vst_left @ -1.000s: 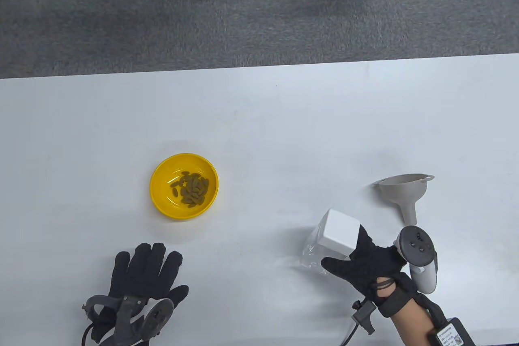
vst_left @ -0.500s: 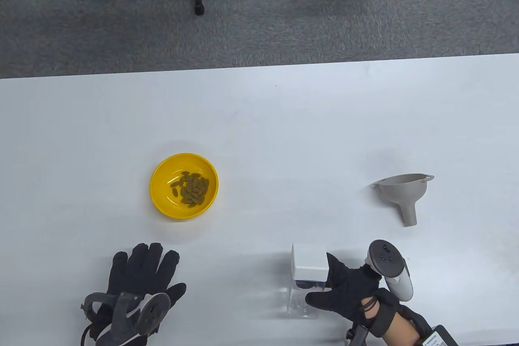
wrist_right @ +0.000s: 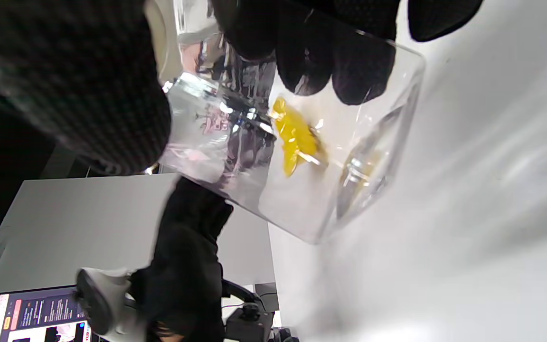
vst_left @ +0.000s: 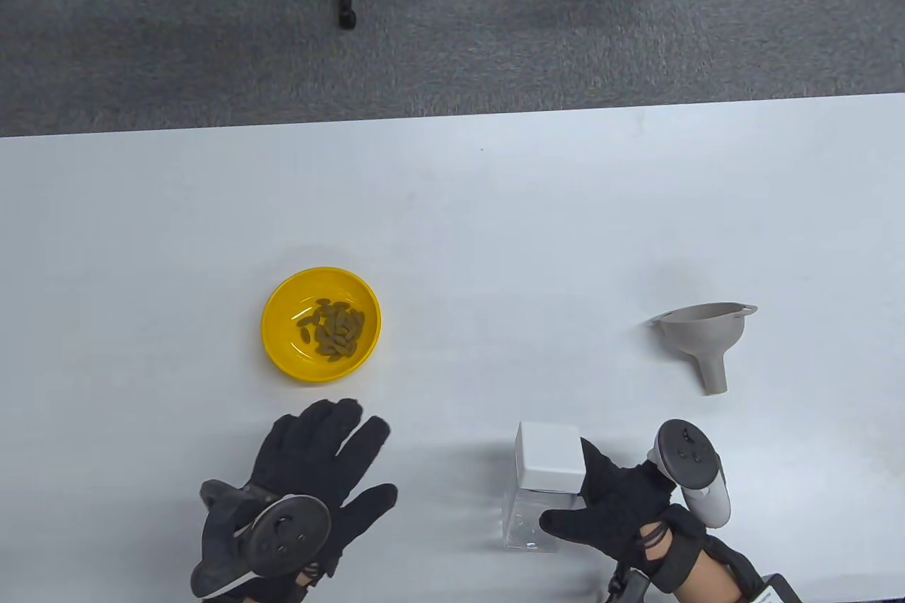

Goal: Transfer raisins through funnel into coffee jar

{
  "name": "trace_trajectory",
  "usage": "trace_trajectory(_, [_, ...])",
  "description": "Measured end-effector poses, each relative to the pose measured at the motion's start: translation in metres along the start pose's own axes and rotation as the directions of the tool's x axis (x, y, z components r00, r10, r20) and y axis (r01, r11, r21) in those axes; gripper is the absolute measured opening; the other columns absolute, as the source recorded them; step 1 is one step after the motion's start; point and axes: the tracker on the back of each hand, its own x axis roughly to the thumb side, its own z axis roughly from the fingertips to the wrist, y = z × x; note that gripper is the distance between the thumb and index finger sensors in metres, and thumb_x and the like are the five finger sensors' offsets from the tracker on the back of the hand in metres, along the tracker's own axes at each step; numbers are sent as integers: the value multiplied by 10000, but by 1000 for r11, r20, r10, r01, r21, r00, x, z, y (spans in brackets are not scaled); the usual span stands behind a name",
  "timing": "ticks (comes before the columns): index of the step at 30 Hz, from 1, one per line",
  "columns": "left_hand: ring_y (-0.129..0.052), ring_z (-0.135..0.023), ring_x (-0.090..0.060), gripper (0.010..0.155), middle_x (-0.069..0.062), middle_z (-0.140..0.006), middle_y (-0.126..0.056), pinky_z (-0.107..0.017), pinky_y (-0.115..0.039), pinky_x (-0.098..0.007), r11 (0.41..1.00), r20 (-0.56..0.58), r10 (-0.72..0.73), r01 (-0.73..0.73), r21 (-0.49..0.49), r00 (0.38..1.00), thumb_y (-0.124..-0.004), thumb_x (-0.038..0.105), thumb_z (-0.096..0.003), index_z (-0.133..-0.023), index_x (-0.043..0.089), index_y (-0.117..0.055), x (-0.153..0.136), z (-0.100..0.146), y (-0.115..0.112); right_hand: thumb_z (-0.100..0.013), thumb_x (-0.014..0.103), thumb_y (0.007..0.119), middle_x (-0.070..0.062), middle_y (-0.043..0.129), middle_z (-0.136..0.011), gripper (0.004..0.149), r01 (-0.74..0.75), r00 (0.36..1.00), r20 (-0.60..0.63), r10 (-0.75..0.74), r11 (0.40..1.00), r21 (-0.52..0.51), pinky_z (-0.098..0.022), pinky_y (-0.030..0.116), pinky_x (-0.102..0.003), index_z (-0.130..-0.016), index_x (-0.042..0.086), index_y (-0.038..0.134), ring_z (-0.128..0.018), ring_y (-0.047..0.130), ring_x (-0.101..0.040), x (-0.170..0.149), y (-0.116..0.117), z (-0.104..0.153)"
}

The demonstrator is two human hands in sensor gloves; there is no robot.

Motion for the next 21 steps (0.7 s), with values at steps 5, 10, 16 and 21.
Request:
trace_trajectory(5, [-757, -1031, -384, 755, -18, -1166, -722, -751, -617, -631, 924, 53, 377, -372, -86, 925, -668, 772, -408, -1065, 400, -650, 31, -42, -21, -344, 577, 995, -171, 686, -1020, 930, -1, 1000, 12, 1, 1000, -17, -694, 580, -678, -1009, 148, 508, -902, 776, -431, 2, -4, 4])
trace_trajectory(10, [-739, -1046, -385, 790, -36, -1203, -653, -756, -621, -624, 691, 33, 706, -678, -249, 708, -632, 808, -445, -1112, 393, -558, 40, -70, -66, -346, 577, 994, -169, 685, -1023, 928, 4, 1000, 18, -4, 1000, -19, -695, 579, -678, -1011, 149, 507, -903, 775, -431, 1, -8, 6])
trace_trajectory(16, [-587, -1114, -409, 943, -66, -1265, -425, -778, -535, -667, 569, 48, 803, -738, -362, 595, -794, 799, -440, -1150, 385, -334, 46, -76, -113, -346, 574, 997, -175, 694, -1018, 925, 1, 1000, -10, -2, 1000, -21, -693, 581, -680, -1011, 146, 518, -898, 780, -436, -4, -11, 6])
trace_trajectory(21, [-661, -1083, -378, 993, -25, -1215, -560, -775, -564, -648, 659, 61, 739, -700, -275, 671, -869, 747, -420, -1137, 346, -309, 49, -75, -117, -348, 558, 1006, -180, 696, -1016, 916, -29, 998, -62, 30, 999, 13, -694, 580, -678, -1010, 143, 527, -893, 777, -442, -12, -8, -2])
